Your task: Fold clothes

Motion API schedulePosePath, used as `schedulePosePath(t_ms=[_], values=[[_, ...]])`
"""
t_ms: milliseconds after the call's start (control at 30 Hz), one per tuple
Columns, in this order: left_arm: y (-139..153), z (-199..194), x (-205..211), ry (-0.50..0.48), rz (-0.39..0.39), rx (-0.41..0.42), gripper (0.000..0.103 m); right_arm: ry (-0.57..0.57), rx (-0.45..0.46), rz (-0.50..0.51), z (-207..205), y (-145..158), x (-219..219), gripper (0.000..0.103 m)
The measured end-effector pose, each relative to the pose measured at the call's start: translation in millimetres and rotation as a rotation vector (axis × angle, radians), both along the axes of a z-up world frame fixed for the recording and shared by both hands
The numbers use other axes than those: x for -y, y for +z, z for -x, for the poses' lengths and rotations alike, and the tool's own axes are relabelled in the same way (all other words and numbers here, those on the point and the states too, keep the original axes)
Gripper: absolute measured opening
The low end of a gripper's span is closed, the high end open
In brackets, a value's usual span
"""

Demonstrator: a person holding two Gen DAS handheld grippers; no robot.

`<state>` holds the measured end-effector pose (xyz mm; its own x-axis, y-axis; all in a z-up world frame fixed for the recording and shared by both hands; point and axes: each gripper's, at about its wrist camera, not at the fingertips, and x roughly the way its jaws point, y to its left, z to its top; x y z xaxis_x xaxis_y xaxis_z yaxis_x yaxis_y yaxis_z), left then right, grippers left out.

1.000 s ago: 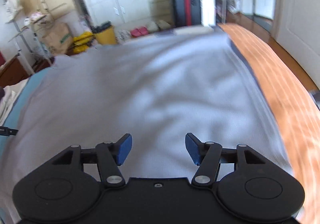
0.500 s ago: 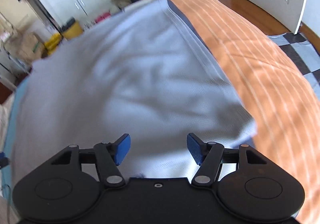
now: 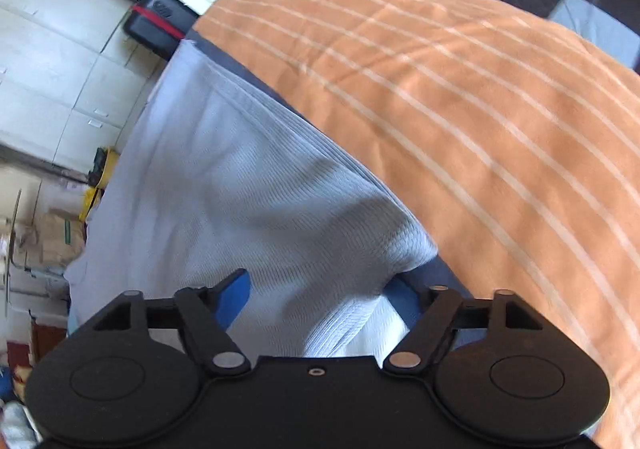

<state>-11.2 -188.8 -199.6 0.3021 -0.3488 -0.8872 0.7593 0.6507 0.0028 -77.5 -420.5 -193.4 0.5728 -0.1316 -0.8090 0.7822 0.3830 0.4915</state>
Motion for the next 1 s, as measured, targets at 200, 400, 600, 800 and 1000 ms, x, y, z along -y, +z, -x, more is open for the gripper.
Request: schedulePosePath(t_ms=[200, 400, 600, 800, 1000], values=[[-2.3, 5.7, -21.9, 0.064, -0.006, -0.006, 0.085, 0.017, -0.078, 0.157, 12.8, 16.0, 2.7, 0.004], [-2.6, 18.7, -22.5, -0.033, -0.066, 0.041, 0.093, 0.049, -0.109, 0.170, 18.3, 14.5, -1.5, 0.004], [-4.8, 16.1, -29.7, -0.002, 0.037, 0.062, 0.056, 0.062, -0.108, 0.224, 17.7, 22.5, -10.9, 0.005], [13.6, 21.9, -39.9, 0.019, 0.071, 0.234, 0.003, 0.096, -0.164, 0.288, 8.9, 26.2, -16.3, 0.005], [19.8, 0.1, -49.1, 0.049, 0.121, 0.124, 0.067, 0.104, -0.175, 0.301, 5.4, 22.5, -15.6, 0.005]])
